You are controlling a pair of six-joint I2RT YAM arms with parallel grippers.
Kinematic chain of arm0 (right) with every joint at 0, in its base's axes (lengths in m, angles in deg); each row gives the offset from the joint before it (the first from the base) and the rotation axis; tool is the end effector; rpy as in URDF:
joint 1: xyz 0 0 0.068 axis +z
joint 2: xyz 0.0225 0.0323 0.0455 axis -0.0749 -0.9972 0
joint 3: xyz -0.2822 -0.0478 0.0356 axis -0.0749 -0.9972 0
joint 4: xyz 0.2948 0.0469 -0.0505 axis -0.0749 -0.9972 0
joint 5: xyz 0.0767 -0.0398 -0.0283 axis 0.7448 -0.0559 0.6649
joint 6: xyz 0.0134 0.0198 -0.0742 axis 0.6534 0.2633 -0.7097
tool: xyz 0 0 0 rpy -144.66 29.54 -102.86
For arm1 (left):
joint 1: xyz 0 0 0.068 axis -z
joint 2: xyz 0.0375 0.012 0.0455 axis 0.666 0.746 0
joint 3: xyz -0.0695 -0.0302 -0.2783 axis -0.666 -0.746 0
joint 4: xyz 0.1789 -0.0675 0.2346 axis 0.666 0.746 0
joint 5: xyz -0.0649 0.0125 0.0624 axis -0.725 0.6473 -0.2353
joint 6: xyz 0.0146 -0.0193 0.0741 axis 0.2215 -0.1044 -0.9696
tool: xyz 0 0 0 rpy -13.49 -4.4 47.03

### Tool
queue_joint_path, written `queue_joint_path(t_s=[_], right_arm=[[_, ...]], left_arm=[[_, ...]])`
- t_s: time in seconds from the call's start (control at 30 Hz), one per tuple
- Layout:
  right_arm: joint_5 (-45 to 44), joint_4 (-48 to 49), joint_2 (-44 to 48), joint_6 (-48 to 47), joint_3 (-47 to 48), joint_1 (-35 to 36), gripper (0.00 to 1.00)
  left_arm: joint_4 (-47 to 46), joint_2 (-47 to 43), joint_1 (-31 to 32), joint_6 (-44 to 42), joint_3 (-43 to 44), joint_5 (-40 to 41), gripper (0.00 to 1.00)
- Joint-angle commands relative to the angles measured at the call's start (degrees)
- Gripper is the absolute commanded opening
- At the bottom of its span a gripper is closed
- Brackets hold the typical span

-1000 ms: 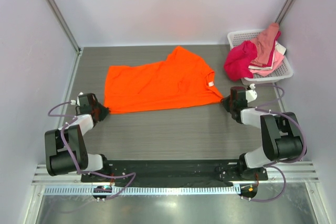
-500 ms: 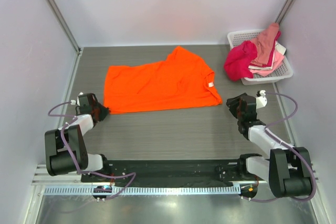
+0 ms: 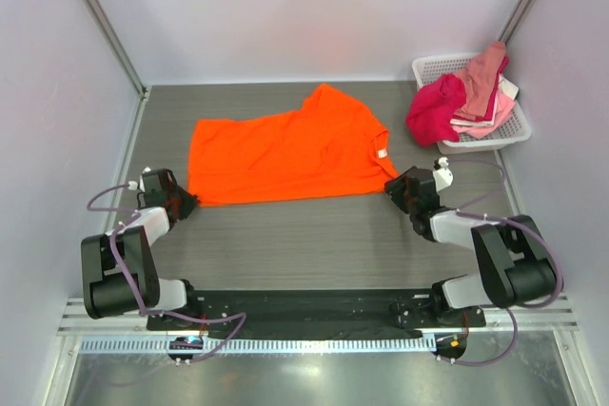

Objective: Fold and stack the t-shirts
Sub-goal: Fold the tshirt

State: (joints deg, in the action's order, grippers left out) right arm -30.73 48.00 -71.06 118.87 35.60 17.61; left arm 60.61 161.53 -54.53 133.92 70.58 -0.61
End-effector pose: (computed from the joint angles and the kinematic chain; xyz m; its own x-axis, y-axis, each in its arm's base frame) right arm 0.2793 0.0512 0.0970 -0.3772 0.7221 -0.5800 0.4292 0.6912 0.5814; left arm 0.2816 0.0583 0.1010 -0.3808 -0.8231 -0.4212 -0.6385 0.5636 -0.5241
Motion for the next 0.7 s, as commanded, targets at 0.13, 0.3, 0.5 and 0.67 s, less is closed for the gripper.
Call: queue_joint_path(t_s=[0.13, 0.3, 0.5, 0.67], right_arm=[[-8.51, 1.14, -8.55, 1.02, 6.03, 0.30, 0.43], [-10.01, 0.17, -7.60, 0.23, 7.53, 0.30, 0.01], [-13.17, -7.99, -1.62, -1.78, 12.26, 0.21, 0.01], [-13.27, -16.78, -0.03, -4.16, 26.81, 0.04, 0.01]], left_arm=[[0.86, 0.53, -0.32, -0.87, -0.59, 1.00, 0.00], [0.95, -0.17, -0.32, -0.78, -0.76, 1.35, 0.00], [1.38, -0.87, -0.32, 2.38, 1.51, -3.03, 0.00], [6.54, 0.09, -0.32, 7.83, 12.73, -7.70, 0.00]])
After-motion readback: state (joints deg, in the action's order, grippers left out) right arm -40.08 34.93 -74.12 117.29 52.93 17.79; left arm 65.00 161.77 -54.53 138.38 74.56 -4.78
